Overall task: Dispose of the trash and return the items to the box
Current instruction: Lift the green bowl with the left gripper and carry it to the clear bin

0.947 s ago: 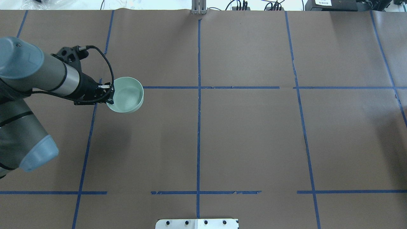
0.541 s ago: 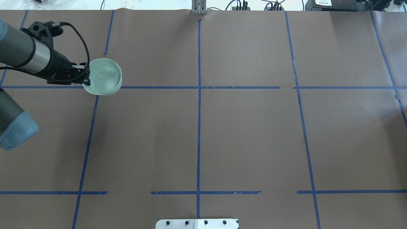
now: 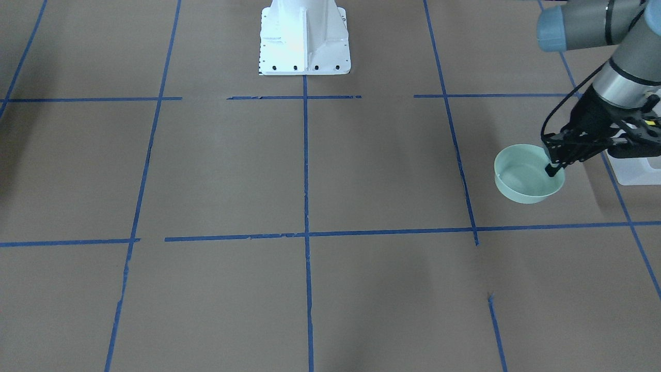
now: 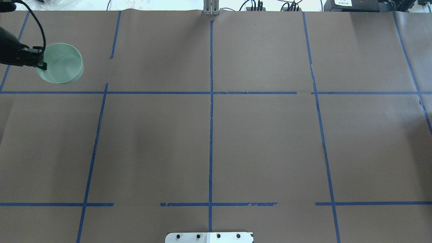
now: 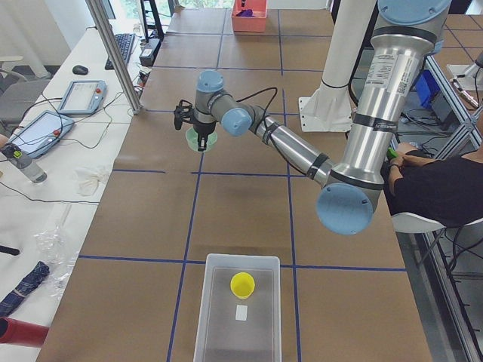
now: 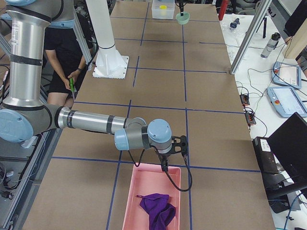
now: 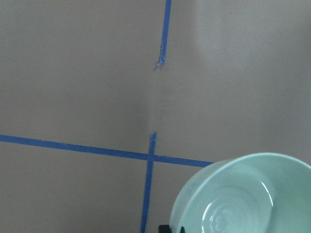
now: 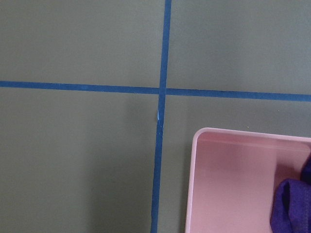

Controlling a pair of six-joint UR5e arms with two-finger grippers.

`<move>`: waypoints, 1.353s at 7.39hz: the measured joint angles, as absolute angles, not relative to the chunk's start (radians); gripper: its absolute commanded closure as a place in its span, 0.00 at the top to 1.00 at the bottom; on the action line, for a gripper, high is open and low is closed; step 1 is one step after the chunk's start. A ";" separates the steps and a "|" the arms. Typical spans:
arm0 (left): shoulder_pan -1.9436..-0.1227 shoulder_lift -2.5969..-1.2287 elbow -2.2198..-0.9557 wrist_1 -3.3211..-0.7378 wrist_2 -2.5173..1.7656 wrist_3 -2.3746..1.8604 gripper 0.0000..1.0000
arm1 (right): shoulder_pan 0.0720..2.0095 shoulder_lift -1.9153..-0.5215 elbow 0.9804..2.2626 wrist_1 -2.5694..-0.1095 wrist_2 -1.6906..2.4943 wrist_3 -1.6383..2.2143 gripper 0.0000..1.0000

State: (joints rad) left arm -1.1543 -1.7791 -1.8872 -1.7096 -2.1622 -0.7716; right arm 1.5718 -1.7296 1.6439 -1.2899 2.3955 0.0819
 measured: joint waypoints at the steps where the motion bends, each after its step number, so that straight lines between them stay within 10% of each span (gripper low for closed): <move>1: -1.211 -1.764 -1.863 -1.706 -2.183 -0.682 0.00 | 1.568 -1.729 1.670 -1.320 2.400 0.081 1.00; 10: -1.634 -1.671 -1.396 -1.716 -2.234 0.166 0.00 | 1.614 -1.761 1.842 -1.568 2.412 0.017 1.00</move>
State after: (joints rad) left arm -1.6343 -1.6712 -1.3964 -1.7165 -2.2336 0.1657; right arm 1.6144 -1.7608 1.8422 -1.5684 2.4119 0.0166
